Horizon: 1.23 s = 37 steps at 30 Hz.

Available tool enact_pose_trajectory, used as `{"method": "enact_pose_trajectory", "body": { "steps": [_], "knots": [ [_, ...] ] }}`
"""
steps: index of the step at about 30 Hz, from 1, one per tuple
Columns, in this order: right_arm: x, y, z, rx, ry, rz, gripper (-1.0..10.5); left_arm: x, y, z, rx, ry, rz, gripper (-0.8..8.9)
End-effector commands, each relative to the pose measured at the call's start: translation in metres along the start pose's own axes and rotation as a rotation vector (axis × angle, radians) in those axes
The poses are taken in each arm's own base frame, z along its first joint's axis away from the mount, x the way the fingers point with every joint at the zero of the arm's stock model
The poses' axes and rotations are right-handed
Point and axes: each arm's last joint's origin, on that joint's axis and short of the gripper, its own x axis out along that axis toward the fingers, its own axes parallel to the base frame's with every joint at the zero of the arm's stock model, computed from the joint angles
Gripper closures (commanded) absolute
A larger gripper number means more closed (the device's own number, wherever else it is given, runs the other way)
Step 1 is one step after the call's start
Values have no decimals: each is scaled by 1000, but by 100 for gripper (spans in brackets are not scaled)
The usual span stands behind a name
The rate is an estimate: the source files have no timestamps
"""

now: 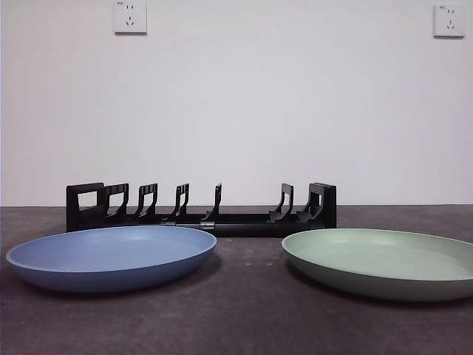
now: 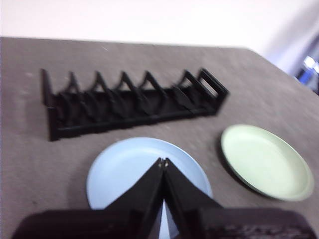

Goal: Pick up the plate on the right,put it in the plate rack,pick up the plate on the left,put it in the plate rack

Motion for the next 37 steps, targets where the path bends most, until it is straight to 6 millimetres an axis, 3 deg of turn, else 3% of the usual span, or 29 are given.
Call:
{"method": "enact_pose_trajectory", "body": {
  "steps": [1,11,27,29,33,34,37],
  "knots": [
    [-3,3,10,-88,65,30,958,-7,-6,15,76,35,-30,820],
    [-12,10,32,-71,138,50,958,-23,-24,50,157,64,-94,820],
    [-17,12,37,-77,143,51,934,-14,-23,50,168,121,-124,801],
    [-17,12,37,-77,143,51,853,-14,-23,50,169,121,-130,676],
    [-16,12,37,-71,144,51,563,-13,-24,50,177,122,-144,205],
    [-16,12,37,-63,144,50,497,-13,-24,50,187,121,-147,158],
    [-15,11,38,-33,152,48,374,-13,-25,50,220,121,-159,153]
  ]
}}
